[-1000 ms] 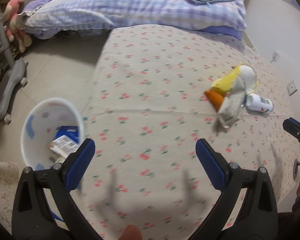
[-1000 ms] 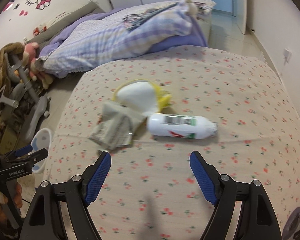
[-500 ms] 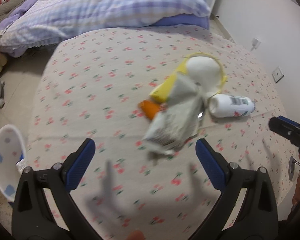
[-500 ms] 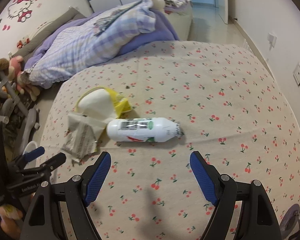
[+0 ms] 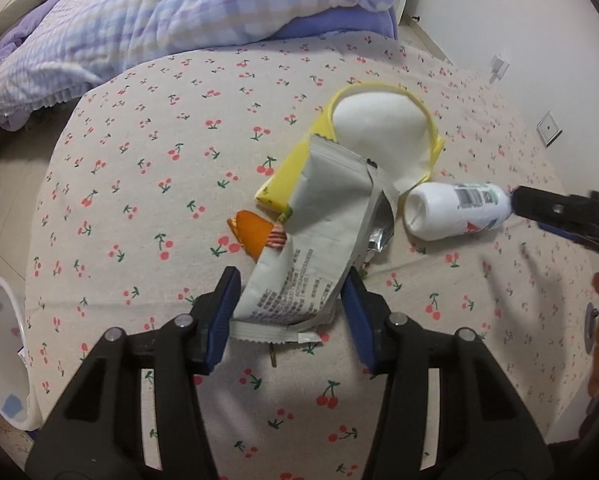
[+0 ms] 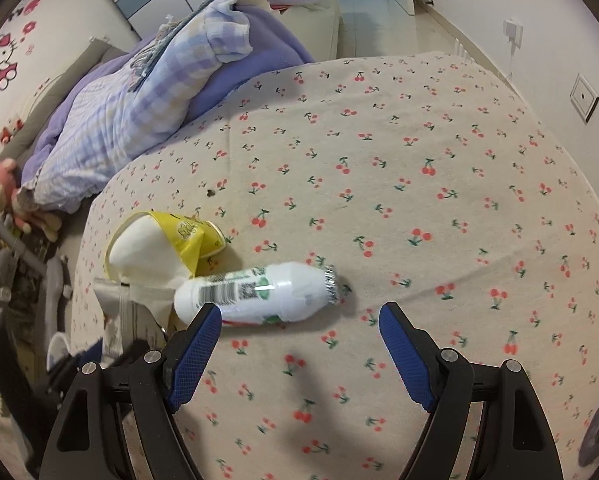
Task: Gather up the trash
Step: 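Grasp the silver snack wrapper with the left tool while the right tool grasps the white bottle, then carry the wrapper and bottle to the wastebasket and open the left tool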
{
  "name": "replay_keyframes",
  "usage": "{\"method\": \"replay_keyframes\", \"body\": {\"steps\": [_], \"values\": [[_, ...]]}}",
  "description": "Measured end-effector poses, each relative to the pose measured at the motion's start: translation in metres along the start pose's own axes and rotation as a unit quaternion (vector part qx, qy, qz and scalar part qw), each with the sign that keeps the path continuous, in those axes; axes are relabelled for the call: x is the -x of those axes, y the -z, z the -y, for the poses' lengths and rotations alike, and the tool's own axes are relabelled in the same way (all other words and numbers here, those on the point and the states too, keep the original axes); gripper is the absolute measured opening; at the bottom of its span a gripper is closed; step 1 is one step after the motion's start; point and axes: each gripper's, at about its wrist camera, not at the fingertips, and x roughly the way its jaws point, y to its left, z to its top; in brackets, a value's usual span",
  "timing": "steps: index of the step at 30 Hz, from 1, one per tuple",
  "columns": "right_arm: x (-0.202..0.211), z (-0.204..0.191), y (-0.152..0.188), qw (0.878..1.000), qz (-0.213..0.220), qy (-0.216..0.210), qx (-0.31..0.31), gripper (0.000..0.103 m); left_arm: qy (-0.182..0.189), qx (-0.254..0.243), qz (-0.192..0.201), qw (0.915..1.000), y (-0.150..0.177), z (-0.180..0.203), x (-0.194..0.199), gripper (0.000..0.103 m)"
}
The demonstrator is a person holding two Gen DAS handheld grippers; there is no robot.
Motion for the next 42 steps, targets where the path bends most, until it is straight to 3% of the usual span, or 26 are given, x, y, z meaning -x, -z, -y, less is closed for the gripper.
{"method": "replay_keyframes", "body": {"steps": [9,16,18,19,25,33,42], "values": [[-0.033,-0.011,-0.010,0.994,-0.036,-0.027,-0.096,0.083,0.016,0.022,0.004,0.9996,0.007,-0.023,0.027,0.049],[-0.053,-0.010,-0.010,0.988,-0.053,-0.008,-0.145,0.082,0.007,0.045,0.005,0.9989,0.015,-0.058,0.042,0.049],[-0.053,-0.014,-0.010,0.989,-0.052,0.004,-0.136,0.079,0.004,0.049,0.006,0.9988,0.018,-0.067,0.045,0.049],[-0.052,-0.017,-0.009,0.990,-0.053,0.009,-0.128,0.072,0.003,0.051,0.005,0.9987,0.020,-0.072,0.046,0.049],[-0.047,-0.023,0.002,0.992,-0.077,-0.019,-0.102,0.054,0.013,0.071,-0.003,0.9974,0.031,-0.094,0.052,0.049],[-0.026,-0.023,0.022,0.993,-0.083,-0.053,-0.069,0.049,0.021,0.089,-0.013,0.9957,0.045,-0.109,0.062,0.049],[0.013,-0.047,0.034,0.994,-0.054,-0.088,-0.024,0.045,0.032,0.125,0.004,0.9916,0.058,-0.127,0.087,0.049]]}}
